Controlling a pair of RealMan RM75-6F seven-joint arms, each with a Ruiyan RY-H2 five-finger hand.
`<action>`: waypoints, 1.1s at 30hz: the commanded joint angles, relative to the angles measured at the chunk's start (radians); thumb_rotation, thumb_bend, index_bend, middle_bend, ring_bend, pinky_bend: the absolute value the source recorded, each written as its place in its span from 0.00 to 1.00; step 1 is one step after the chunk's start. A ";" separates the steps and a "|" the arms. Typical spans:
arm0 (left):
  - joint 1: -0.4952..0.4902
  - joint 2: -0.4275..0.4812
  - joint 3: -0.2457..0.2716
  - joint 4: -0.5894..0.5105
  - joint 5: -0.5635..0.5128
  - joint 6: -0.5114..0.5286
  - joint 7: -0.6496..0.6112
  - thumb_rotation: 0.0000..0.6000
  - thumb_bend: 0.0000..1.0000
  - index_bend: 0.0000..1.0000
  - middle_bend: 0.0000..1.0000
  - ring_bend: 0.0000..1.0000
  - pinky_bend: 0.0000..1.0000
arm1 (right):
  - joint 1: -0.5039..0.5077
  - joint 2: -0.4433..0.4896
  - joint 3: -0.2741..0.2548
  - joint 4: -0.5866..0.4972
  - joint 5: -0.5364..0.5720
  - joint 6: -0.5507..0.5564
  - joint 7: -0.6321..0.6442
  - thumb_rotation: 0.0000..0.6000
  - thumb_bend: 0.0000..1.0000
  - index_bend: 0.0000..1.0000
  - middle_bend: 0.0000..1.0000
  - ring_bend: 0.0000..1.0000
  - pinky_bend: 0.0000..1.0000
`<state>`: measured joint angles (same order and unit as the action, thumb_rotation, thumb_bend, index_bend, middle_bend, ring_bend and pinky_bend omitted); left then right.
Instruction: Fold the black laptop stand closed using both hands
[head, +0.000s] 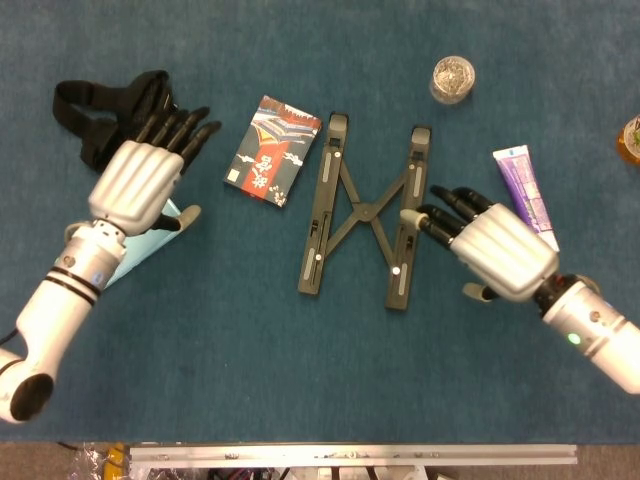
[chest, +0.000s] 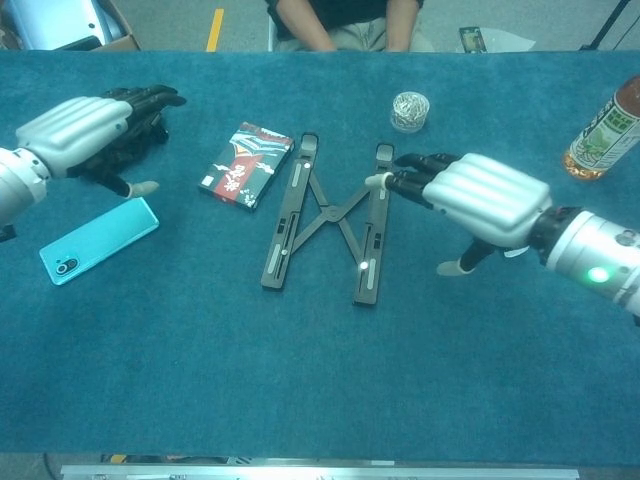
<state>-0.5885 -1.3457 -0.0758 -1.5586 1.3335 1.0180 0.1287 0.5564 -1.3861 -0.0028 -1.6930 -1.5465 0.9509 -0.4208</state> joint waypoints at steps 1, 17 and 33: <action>0.008 0.012 0.007 -0.012 0.002 0.005 -0.002 1.00 0.26 0.00 0.00 0.00 0.01 | 0.009 -0.022 -0.003 0.019 0.007 -0.012 -0.010 1.00 0.05 0.05 0.17 0.03 0.16; 0.026 0.041 0.021 -0.037 0.019 0.016 -0.011 1.00 0.26 0.00 0.00 0.00 0.01 | 0.031 -0.180 -0.011 0.137 0.000 -0.013 -0.123 1.00 0.05 0.05 0.17 0.02 0.15; 0.010 -0.036 0.026 0.036 0.026 -0.027 -0.043 1.00 0.26 0.00 0.00 0.00 0.01 | 0.036 -0.225 0.006 0.159 0.060 -0.006 -0.193 1.00 0.05 0.05 0.17 0.02 0.15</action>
<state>-0.5698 -1.3661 -0.0459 -1.5364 1.3611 1.0011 0.0879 0.5927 -1.6116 0.0016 -1.5343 -1.4870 0.9442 -0.6147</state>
